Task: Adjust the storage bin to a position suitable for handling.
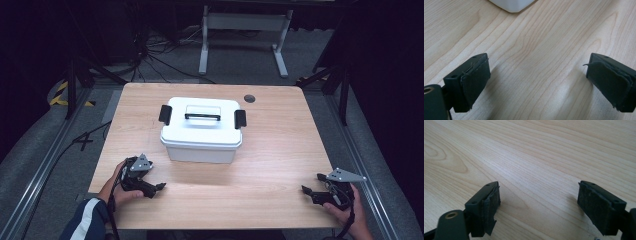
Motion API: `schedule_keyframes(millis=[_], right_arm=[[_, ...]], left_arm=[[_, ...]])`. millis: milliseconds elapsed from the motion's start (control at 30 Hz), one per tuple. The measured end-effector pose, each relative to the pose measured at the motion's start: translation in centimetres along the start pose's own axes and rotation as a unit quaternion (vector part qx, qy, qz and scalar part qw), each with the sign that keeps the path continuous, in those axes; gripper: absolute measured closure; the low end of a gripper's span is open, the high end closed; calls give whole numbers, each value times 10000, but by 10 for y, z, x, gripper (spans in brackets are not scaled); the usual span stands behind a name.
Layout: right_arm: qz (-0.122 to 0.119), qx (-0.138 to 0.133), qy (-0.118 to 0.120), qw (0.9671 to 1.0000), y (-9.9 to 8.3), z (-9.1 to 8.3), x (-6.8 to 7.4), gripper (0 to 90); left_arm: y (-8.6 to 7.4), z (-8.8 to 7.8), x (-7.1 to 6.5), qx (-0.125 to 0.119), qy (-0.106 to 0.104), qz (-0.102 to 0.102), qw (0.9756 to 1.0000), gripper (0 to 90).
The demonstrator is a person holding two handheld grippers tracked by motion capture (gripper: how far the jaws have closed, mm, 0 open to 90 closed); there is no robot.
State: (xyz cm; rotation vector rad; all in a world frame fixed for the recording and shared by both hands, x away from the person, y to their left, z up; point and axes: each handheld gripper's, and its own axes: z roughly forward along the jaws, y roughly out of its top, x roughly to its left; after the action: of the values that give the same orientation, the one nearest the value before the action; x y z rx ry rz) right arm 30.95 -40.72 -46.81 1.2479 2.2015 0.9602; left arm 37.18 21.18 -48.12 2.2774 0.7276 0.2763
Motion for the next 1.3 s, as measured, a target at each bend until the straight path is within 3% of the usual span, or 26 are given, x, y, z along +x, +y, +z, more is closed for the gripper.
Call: schedule_keyframes(millis=[567,800,933,1100,1133,1300], right_arm=[[-52,26,74,10000,2,1,-1,185],[-292,76,269,9992,5,3,-5,191],[-417,383,267,9980,13,2,-4,191],[-652,766,423,9940,21,2,-6,216],[-680,808,462,9933,23,2,-6,258],[-812,728,469,9929,40,-3,-7,293]], left_arm=[[-1,0,2,-25,-42,75,10000,52],[-2,-1,4,-19,-96,121,9999,51],[-2,-1,4,-32,-86,117,9999,51],[-2,-1,4,-31,-89,115,9999,51],[-2,-1,4,-31,-90,116,9999,51],[-2,-1,4,-39,-94,115,9999,50]])
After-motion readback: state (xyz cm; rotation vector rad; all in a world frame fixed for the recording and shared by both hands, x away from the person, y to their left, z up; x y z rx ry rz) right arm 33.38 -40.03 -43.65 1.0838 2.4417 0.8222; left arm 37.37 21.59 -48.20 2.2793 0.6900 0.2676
